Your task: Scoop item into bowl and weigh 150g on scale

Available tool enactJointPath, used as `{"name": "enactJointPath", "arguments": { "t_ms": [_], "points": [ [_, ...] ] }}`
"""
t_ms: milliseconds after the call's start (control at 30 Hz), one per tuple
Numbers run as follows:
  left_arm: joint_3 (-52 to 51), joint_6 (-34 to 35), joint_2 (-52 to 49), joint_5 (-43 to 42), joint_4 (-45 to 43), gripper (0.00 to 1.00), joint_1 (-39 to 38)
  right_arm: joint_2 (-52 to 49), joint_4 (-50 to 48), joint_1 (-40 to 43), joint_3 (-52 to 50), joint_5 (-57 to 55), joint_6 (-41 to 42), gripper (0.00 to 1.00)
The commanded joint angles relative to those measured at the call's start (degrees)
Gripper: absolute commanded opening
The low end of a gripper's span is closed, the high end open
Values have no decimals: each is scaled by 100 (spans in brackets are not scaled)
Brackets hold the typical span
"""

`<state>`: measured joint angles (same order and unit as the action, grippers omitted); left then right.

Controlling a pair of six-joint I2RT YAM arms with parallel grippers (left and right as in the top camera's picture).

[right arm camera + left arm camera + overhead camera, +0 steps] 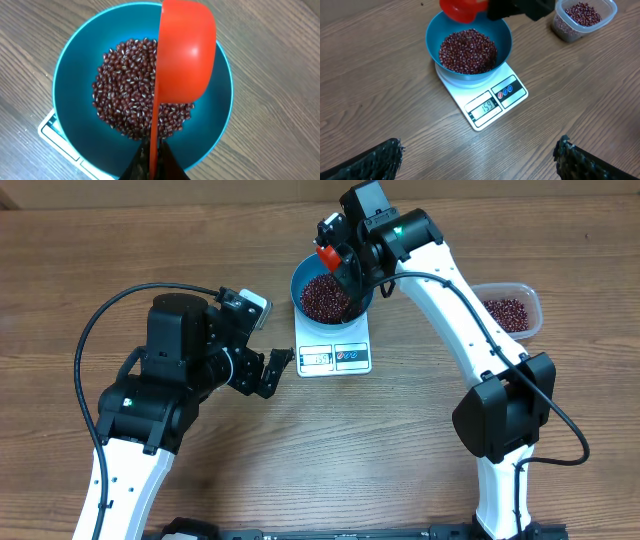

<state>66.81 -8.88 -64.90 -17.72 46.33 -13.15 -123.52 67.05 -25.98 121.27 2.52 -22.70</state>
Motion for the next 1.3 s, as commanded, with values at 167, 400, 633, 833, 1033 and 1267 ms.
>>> {"name": "enactJointPath", "arguments": {
  "t_ms": [167,400,633,833,1033,1267],
  "points": [
    [107,103,39,20,-2,100,-37,-9,-319,-22,-380,-33,48,4],
    [105,101,39,20,-2,100,-37,-11,-470,-22,-662,-55,188,4],
    [105,101,39,22,-2,99,-37,-31,-695,-11,-664,-162,190,4],
    [105,101,39,22,-2,100,-37,-264,-584,-11,-680,-258,339,4],
    [105,101,39,20,-2,100,-37,-387,-507,-11,-680,-354,341,4],
    [105,101,39,22,-2,100,-37,-387,-232,-70,-680,59,339,4]
  ]
}}
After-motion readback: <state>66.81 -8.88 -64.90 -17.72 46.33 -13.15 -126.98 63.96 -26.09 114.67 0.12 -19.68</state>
